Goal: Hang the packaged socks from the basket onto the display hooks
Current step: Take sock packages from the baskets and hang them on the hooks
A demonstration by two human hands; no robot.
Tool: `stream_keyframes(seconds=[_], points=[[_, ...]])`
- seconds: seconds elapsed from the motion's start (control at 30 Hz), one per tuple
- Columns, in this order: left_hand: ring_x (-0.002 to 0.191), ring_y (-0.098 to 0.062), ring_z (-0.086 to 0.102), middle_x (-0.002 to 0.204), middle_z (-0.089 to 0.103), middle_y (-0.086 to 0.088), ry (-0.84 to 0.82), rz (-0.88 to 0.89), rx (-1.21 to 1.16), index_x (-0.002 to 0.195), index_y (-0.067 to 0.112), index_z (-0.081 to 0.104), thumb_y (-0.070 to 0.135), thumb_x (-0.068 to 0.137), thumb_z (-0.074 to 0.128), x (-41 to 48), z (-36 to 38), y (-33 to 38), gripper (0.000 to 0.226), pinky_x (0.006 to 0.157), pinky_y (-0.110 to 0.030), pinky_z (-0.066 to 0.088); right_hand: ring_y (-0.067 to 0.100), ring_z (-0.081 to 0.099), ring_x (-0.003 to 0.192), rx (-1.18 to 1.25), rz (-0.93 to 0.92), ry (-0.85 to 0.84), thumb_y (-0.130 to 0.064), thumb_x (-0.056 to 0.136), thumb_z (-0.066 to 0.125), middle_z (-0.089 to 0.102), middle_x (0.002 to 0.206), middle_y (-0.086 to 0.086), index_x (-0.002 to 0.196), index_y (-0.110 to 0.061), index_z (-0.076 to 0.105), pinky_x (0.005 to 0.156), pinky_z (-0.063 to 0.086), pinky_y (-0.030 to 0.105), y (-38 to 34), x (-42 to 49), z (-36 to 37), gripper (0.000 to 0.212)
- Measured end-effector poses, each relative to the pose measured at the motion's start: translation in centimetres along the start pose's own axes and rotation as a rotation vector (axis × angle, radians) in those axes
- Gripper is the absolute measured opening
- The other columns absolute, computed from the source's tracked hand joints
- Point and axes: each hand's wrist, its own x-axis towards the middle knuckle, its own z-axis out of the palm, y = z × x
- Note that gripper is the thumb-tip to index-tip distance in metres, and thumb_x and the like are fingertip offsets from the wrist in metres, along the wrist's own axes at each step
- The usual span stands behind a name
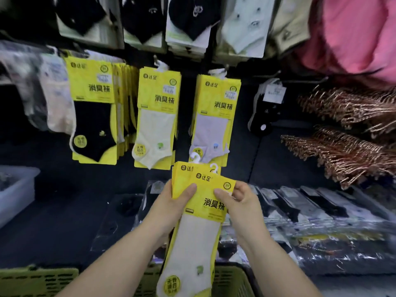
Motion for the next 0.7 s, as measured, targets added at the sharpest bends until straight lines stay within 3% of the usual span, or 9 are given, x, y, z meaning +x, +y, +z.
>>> stream_keyframes(seconds=[0.07, 0.13, 0.23, 0.33, 0.4, 0.5, 0.53, 0.63, 0.7], points=[[0.097, -0.009, 0.069, 0.105, 0.072, 0.011, 0.022, 0.046, 0.042, 0.108, 0.033, 0.056, 0.064, 0.059, 0.061, 0.4, -0.3, 1.1, 0.058, 0.083, -0.029, 0.054, 0.01, 0.07, 0.071, -0.012, 0.021, -0.02, 0.001, 0.085, 0.064, 0.074, 0.077, -0.005, 0.103, -0.01, 0.054, 0.059, 0.053, 0.024, -1.3, 1.1, -0.1, 0.023], [0.105, -0.011, 0.064, 0.112, 0.069, 0.01, 0.058, 0.072, 0.072, 0.108, 0.035, 0.056, 0.057, 0.075, 0.058, 1.0, -0.6, 2.2, 0.04, 0.095, -0.036, 0.049, 0.009, 0.066, 0.062, 0.012, 0.011, -0.058, 0.005, 0.087, 0.058, 0.07, 0.068, -0.008, 0.101, -0.016, 0.05, 0.056, 0.051, 0.028, -3.1, 2.4, -0.1, 0.027], [0.103, -0.01, 0.062, 0.108, 0.067, 0.013, 0.187, 0.135, 0.117, 0.099, 0.04, 0.056, 0.041, 0.092, 0.054, 2.4, -1.8, 4.3, 0.007, 0.09, -0.032, 0.046, 0.004, 0.063, 0.06, -0.012, -0.101, -0.045, -0.004, 0.093, 0.054, 0.068, 0.069, -0.011, 0.099, -0.028, 0.052, 0.052, 0.05, 0.026, -6.5, 4.9, 0.6, 0.025], [0.092, -0.007, 0.061, 0.099, 0.065, 0.013, 0.34, 0.251, 0.171, 0.108, 0.033, 0.054, 0.034, 0.093, 0.055, 3.6, -4.0, 6.8, 0.015, 0.077, -0.025, 0.046, -0.004, 0.056, 0.056, -0.15, -0.246, 0.081, -0.023, 0.095, 0.052, 0.059, 0.072, -0.011, 0.095, -0.033, 0.057, 0.044, 0.044, 0.014, -10.2, 7.9, 1.6, 0.011], [0.088, -0.009, 0.06, 0.096, 0.064, 0.012, 0.395, 0.286, 0.21, 0.112, 0.03, 0.053, 0.035, 0.093, 0.055, 4.1, -5.6, 7.7, 0.02, 0.072, -0.025, 0.044, -0.001, 0.053, 0.056, -0.21, -0.279, 0.151, -0.025, 0.095, 0.05, 0.053, 0.071, -0.009, 0.091, -0.035, 0.057, 0.045, 0.042, 0.013, -12.0, 10.1, 2.4, 0.013], [0.087, -0.006, 0.06, 0.095, 0.064, 0.015, 0.394, 0.285, 0.215, 0.112, 0.029, 0.054, 0.035, 0.093, 0.055, 4.7, -6.9, 7.5, 0.02, 0.066, -0.02, 0.043, 0.017, 0.051, 0.074, -0.324, -0.273, 0.202, -0.029, 0.093, 0.047, 0.051, 0.076, -0.005, 0.089, -0.038, 0.056, 0.076, 0.047, 0.033, -13.5, 12.8, 3.5, 0.014], [0.087, -0.002, 0.06, 0.095, 0.064, 0.017, 0.383, 0.278, 0.205, 0.111, 0.029, 0.054, 0.035, 0.093, 0.055, 4.9, -6.9, 7.3, 0.02, 0.065, -0.018, 0.042, 0.018, 0.049, 0.073, -0.345, -0.276, 0.212, -0.029, 0.094, 0.046, 0.051, 0.078, -0.004, 0.09, -0.037, 0.056, 0.076, 0.045, 0.035, -13.8, 13.5, 3.9, 0.014], [0.087, 0.002, 0.059, 0.093, 0.064, 0.018, 0.349, 0.254, 0.166, 0.101, 0.036, 0.054, 0.033, 0.093, 0.055, 5.6, -6.3, 7.0, 0.008, 0.066, -0.018, 0.044, 0.013, 0.041, 0.06, -0.333, -0.319, 0.244, -0.023, 0.096, 0.044, 0.047, 0.073, -0.004, 0.091, -0.029, 0.058, 0.054, 0.035, 0.026, -14.8, 15.0, 5.2, 0.016], [0.09, -0.001, 0.061, 0.094, 0.066, 0.017, 0.328, 0.242, 0.141, 0.094, 0.038, 0.054, 0.034, 0.093, 0.055, 6.0, -5.7, 7.0, 0.005, 0.071, -0.022, 0.047, 0.011, 0.039, 0.057, -0.349, -0.353, 0.242, -0.024, 0.096, 0.044, 0.047, 0.07, -0.007, 0.088, -0.029, 0.059, 0.052, 0.032, 0.025, -15.1, 15.5, 5.9, 0.018]])
